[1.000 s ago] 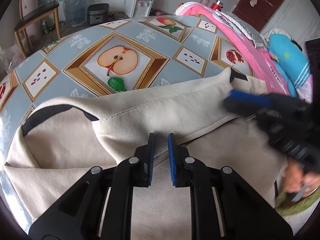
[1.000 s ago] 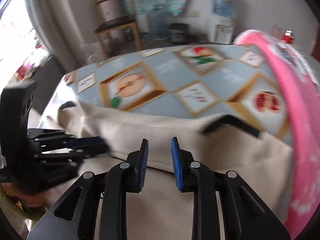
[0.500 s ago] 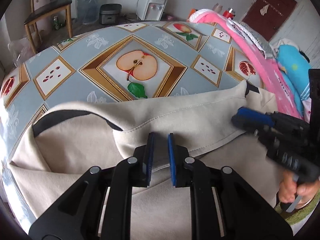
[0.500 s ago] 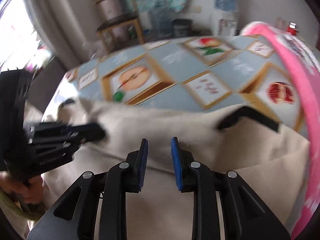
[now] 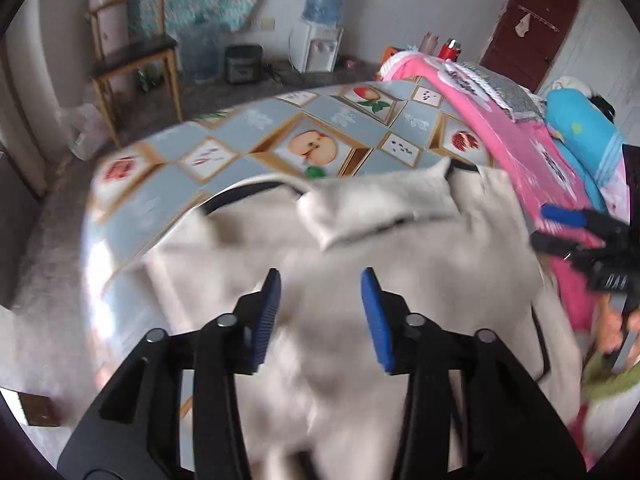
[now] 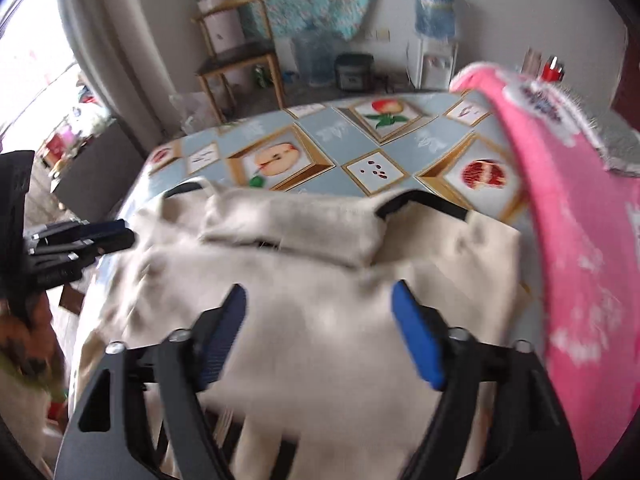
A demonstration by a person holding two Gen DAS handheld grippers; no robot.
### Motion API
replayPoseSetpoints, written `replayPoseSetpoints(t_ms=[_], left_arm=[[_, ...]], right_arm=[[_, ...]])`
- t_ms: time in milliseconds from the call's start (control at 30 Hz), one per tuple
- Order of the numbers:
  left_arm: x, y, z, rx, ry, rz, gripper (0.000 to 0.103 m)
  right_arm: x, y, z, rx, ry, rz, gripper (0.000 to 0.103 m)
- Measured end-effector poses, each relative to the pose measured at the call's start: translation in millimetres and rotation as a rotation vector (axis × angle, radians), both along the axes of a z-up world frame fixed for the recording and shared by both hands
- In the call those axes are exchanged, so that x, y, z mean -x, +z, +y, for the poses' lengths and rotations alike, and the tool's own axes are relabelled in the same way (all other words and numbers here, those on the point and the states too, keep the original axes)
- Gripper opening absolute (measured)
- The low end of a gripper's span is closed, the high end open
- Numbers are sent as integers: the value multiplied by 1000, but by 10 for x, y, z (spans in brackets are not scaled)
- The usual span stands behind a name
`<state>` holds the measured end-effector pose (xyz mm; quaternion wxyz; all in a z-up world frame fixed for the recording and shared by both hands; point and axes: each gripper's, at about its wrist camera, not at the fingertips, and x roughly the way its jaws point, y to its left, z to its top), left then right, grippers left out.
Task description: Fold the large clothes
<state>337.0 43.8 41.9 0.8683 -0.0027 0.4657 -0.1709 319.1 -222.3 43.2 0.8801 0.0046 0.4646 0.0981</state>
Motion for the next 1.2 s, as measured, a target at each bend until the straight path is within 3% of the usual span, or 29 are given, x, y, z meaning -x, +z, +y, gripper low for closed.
replayPoseSetpoints(t_ms=[167, 400, 500, 633, 767, 933, 1033, 1200], left_arm=[[1102, 62, 584, 3, 66, -20, 51], [2569, -427, 1120, 114, 184, 67, 51], [2978, -691, 1122, 151, 194, 100, 51], [3178, -983, 1025, 167, 214, 119, 50], [3184, -1187, 994, 203, 231, 164, 47], [3206, -1278, 1015, 280, 230, 213, 18], [3247, -1207, 1072, 341, 227, 220, 9], [3330, -883, 1145, 488, 214, 186, 7]], right_arm=[[1046, 32, -229, -22, -50, -2, 83], [2007, -385, -475, -11, -206, 52, 83], [2201, -556, -624, -88, -263, 95, 83], [2330, -641, -637, -168, -278, 121, 83], [2380, -531, -412, -176, -201, 78, 83], [2463, -455, 38, -191, -25, 37, 83], [2534, -472, 386, -176, 112, 32, 83], [2749, -524, 1133, -92, 384, 7, 83]])
